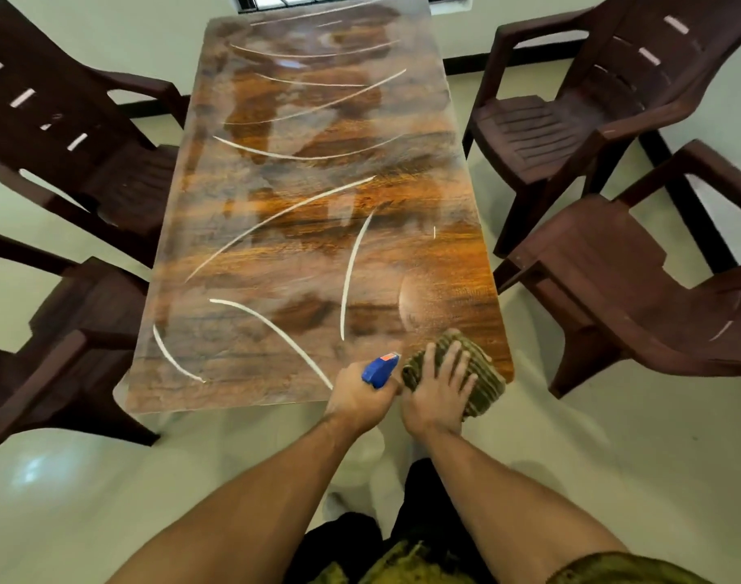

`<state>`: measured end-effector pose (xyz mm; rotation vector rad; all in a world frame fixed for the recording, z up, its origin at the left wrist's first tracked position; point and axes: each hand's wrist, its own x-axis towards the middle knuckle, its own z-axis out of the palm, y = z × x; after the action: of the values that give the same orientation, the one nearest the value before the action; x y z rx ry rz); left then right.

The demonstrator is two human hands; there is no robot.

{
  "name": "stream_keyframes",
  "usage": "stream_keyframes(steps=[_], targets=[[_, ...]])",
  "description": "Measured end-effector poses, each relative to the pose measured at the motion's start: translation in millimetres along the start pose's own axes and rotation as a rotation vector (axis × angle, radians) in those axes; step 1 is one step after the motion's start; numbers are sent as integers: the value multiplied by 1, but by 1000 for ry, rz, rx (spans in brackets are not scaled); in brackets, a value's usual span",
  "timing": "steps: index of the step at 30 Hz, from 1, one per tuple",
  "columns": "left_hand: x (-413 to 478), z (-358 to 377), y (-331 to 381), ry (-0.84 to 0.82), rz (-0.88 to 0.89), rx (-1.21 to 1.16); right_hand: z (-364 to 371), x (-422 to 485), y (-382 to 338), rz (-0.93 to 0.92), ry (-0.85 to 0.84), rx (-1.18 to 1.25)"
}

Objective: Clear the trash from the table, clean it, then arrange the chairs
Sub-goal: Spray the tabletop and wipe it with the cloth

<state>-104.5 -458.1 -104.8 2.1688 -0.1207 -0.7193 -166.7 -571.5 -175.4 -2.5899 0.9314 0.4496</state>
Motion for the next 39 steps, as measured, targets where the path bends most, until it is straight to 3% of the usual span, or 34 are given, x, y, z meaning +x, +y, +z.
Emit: stream_keyframes(steps=[2, 4, 5, 7, 10, 12, 16, 19, 22, 24, 27, 29, 31, 33, 36, 39], targets=[[-7, -8, -14, -24, -5, 24, 1, -13, 1, -363, -56, -106], [-12, -21, -30, -20, -44, 47, -1, -15, 17, -508, -46, -136], [-15, -27, -36, -13, -70, 57, -1, -10, 25, -441, -8, -136], [-20, -42, -50, -12, -94, 85, -6, 2, 22, -135, 87, -77], [-27, -67, -76, 21, -107, 143, -15, 28, -24, 277, 140, 165], [-31, -82, -88, 63, -118, 143, -15, 40, -56, 300, 98, 172], [-35, -107, -105, 91, -118, 124, 12, 14, -108, -333, -39, -189], [-37, -117, -103, 85, -62, 135, 42, -31, -115, -813, -150, -262], [-36, -125, -101, 117, -30, 93, 48, -36, -80, -1025, -147, -299], [-34, -134, -109, 131, -50, 30, 31, -19, -50, -871, -50, -296], [-36, -145, -120, 114, -62, -32, 6, -1, -22, -162, 125, -125], [-43, -154, -125, 125, -69, -54, 6, 10, -47, 280, 247, 62], [-47, -163, -136, 145, -74, -73, 10, 17, -97, 437, 288, 134], [-50, -173, -145, 157, -78, -78, 20, 17, -153, 227, 95, 32], [-49, -191, -152, 229, -103, -79, 44, -7, -220, -476, -86, -240], [-48, -205, -157, 254, -88, -79, 71, -40, -225, -948, -192, -414]])
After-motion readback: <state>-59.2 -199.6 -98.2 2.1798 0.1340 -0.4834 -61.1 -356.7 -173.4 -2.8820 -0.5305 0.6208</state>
